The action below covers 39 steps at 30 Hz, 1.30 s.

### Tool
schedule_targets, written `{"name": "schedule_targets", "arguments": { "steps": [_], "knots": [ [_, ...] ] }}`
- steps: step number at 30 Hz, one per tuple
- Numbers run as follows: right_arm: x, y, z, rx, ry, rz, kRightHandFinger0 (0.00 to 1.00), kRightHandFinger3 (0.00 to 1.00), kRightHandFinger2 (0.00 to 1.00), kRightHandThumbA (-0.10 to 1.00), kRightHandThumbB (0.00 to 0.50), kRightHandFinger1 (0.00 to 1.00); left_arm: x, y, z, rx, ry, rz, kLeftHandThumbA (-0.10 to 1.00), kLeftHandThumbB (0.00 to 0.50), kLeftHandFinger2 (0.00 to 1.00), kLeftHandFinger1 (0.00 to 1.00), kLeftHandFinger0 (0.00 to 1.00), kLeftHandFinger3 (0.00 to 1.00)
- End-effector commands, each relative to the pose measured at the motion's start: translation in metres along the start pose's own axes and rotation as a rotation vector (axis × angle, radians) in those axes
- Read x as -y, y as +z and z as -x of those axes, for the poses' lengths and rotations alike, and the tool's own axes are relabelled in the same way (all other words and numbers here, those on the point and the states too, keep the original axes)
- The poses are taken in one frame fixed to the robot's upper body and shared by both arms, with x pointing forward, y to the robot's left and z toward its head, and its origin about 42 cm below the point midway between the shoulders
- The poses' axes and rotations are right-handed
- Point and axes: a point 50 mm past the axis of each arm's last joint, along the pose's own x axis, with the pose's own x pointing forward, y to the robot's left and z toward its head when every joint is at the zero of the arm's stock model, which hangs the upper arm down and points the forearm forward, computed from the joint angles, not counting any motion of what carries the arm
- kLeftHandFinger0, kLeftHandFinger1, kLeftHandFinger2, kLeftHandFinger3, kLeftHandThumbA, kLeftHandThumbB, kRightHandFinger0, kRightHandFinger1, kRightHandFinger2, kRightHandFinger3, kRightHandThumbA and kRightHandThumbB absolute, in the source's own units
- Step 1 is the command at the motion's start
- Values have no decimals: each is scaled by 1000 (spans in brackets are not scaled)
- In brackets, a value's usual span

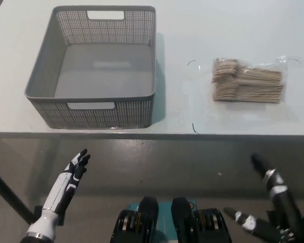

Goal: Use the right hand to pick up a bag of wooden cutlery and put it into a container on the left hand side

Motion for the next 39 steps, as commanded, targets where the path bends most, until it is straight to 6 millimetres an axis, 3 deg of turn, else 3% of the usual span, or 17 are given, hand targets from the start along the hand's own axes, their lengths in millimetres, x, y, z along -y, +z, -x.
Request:
{"name": "schedule_targets", "arguments": {
  "steps": [1,3,7,9,10,12,15,17,19,23,24,25,31,36,39],
  "knots": [
    [39,34,-34,27,-1,283,1000,1000,1000,938,328,1000,-5,10,1,65,7,2,1000,119,1000,1000,1000,1000],
    [54,46,-51,37,4,401,1000,1000,1000,947,376,1000,-4,9,4,60,8,6,1000,100,1000,1000,1000,1000],
    [83,67,-88,34,67,534,1000,1000,1000,947,410,1000,0,3,14,46,5,12,1000,81,1000,1000,1000,1000],
    [92,74,-103,37,92,582,1000,1000,1000,944,404,1000,0,2,16,39,5,16,1000,76,1000,1000,1000,1000],
    [104,83,-124,27,136,642,1000,1000,1000,987,426,1000,1,1,18,31,5,17,1000,76,1000,1000,1000,1000],
    [112,90,-138,13,156,658,1000,1000,1000,983,443,1000,1,1,20,26,4,10,1000,81,1000,1000,1000,1000],
    [133,107,-182,-27,205,720,1000,1000,1000,1000,496,1000,1,0,20,30,1,-2,1000,76,1000,1000,1000,1000],
    [147,116,-214,-69,232,755,1000,1000,1000,1000,500,1000,1,-1,20,30,1,-5,1000,78,1000,1000,1000,1000],
    [152,120,-233,-91,246,779,1000,1000,1000,989,500,1000,0,-2,20,28,3,1,1000,73,1000,1000,1000,1000],
    [169,132,-290,-169,302,838,1000,1000,1000,885,500,1000,1,-2,19,19,0,7,1000,77,1000,1000,1000,1000],
    [170,133,-295,-179,307,845,1000,1000,1000,883,500,1000,1,-3,19,19,0,7,1000,77,1000,1000,1000,1000],
    [173,137,-318,-221,331,879,1000,1000,1000,868,500,1000,2,-3,20,17,0,11,1000,73,1000,1000,1000,1000],
    [169,134,-373,-334,393,955,1000,1000,1000,876,500,1000,4,-5,22,6,-3,15,1000,67,1000,1000,1000,1000],
    [163,124,-402,-396,489,934,1000,1000,1000,901,500,1000,4,-6,25,10,-5,-5,1000,66,1000,1000,1000,1000],
    [161,114,-413,-479,525,818,1000,1000,1000,764,500,1000,5,-6,24,11,-9,-8,1000,75,1000,1000,1000,1000]
  ]
}}
